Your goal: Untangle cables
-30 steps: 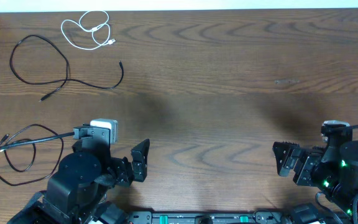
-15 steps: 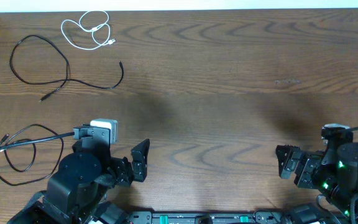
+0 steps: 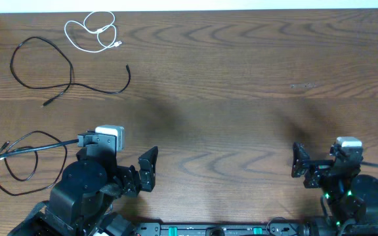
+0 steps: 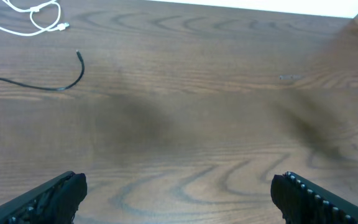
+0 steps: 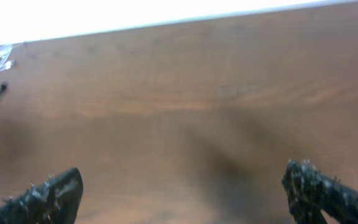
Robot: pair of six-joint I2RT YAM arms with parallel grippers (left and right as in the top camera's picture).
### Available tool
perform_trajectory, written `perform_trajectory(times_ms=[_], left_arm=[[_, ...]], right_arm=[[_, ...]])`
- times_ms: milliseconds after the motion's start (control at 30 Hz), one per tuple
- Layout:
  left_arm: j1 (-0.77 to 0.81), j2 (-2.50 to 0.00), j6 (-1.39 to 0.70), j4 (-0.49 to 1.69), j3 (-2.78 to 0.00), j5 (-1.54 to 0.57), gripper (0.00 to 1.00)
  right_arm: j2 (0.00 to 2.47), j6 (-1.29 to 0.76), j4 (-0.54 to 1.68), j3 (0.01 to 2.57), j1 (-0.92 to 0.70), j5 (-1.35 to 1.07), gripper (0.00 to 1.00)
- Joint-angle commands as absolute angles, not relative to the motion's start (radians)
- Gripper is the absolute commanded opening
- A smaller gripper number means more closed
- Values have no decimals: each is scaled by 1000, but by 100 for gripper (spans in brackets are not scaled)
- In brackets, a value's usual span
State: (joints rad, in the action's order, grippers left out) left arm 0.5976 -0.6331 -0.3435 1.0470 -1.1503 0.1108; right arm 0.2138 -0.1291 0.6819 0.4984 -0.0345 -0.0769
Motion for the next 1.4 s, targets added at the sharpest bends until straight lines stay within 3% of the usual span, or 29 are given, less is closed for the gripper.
perform_trajectory(times_ms=[0,233,700,1367], left_arm=[[601,-633,-353,1047,-1149,117,100],[601,-633,-353,1047,-1149,117,100],[601,-633,-353,1047,-1149,117,100],[601,-633,-353,1047,-1149,117,100]], right_arm=[[148,-65,601,398,-17,-108,99],[11,-47,374,193,-14,-125,99],[5,-47,41,14,-15,-131,99],[5,-2,70,6,-28,-104,99]])
